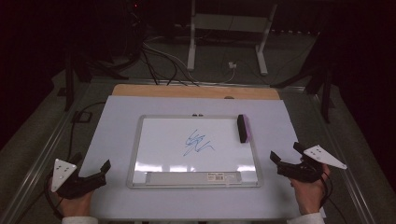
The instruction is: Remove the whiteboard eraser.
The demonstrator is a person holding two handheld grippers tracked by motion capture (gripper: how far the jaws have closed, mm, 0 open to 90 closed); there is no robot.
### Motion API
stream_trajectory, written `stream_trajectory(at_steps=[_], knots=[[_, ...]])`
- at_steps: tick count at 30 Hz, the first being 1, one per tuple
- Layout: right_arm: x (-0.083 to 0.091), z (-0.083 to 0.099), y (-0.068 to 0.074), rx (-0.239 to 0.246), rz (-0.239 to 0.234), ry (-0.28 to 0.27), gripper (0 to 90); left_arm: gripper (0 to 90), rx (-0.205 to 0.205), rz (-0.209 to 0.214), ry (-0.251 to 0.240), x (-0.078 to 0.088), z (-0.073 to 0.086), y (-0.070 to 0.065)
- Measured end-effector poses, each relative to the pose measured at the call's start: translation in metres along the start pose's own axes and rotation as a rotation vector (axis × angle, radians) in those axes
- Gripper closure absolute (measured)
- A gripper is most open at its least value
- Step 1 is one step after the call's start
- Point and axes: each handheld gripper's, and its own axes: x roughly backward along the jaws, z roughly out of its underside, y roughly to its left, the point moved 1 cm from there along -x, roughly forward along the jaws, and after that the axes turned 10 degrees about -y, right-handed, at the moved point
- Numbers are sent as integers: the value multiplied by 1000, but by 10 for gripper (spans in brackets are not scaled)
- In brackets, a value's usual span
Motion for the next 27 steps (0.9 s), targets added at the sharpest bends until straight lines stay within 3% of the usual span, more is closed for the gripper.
stream_trajectory(at_steps=[14,22,27], knots=[[-29,-15,-3,-20,-18,-13,3,5,-20,-7,21,-5,5,-1],[-51,-21,-2,-1,-25,7,3,6,-28,1,29,-6,7,-2],[-68,-23,-5,-16,-24,22,3,5,-31,1,37,-7,9,-2]])
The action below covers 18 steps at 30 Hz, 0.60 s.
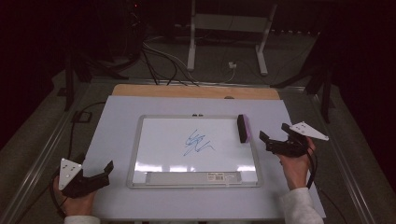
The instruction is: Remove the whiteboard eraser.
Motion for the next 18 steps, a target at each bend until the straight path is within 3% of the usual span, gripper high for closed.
stream_trajectory(at_steps=[18], knots=[[-54,7,-3,-35,-4,101,3,6,-6,-3,3,0,1,0]])
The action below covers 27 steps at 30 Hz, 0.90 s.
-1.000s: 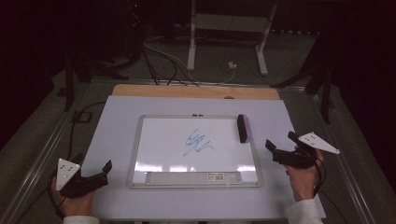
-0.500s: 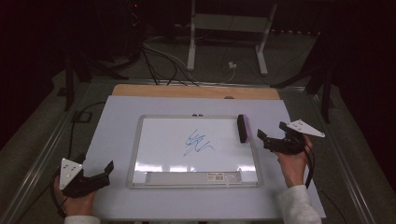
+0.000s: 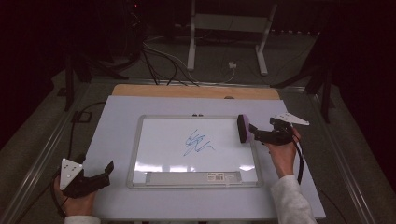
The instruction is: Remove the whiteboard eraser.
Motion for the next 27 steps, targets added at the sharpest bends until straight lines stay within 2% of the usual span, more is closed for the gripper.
stream_trajectory(at_steps=[12,20,22,23,24,25,26,27], knots=[[-21,1,-9,-17,29,65,11,5,-5,1,2,0,1,-1],[-32,10,-15,-62,27,125,108,5,-6,4,6,-1,1,-1],[-35,12,-14,-78,14,139,173,6,-6,4,6,-1,1,-1],[-35,12,-14,-78,14,139,173,6,-5,4,6,-1,1,-1],[-36,12,-13,-80,9,142,209,6,-5,4,7,-1,1,-1],[-38,13,-11,-81,0,146,304,6,-6,4,7,-1,1,-1],[-38,14,-10,-86,-13,141,347,6,-6,4,7,-1,1,-1],[-38,14,-10,-86,-13,141,347,6,-6,5,7,-1,1,-1]])
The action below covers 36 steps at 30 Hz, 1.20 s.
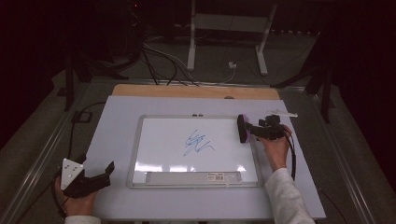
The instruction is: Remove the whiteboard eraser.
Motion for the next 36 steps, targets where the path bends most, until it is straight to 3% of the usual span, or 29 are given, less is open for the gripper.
stream_trajectory(at_steps=[1,4,14,18,29,34,36], knots=[[-2,0,2,-10,-22,0,412,5,0,0,0,0,0,0],[-5,1,5,-20,-16,14,484,6,1,1,0,0,0,0],[-11,7,4,-114,-41,58,617,6,-1,2,0,0,0,0],[-12,8,2,-151,-46,64,607,6,-1,-1,2,0,0,-1],[-18,10,8,-159,-78,79,548,6,-8,-4,10,-1,0,-1],[-22,13,7,-194,-58,95,410,6,-6,-5,11,-1,1,-1],[-23,13,6,-204,-61,98,399,6,-7,-5,12,-1,1,-1]])
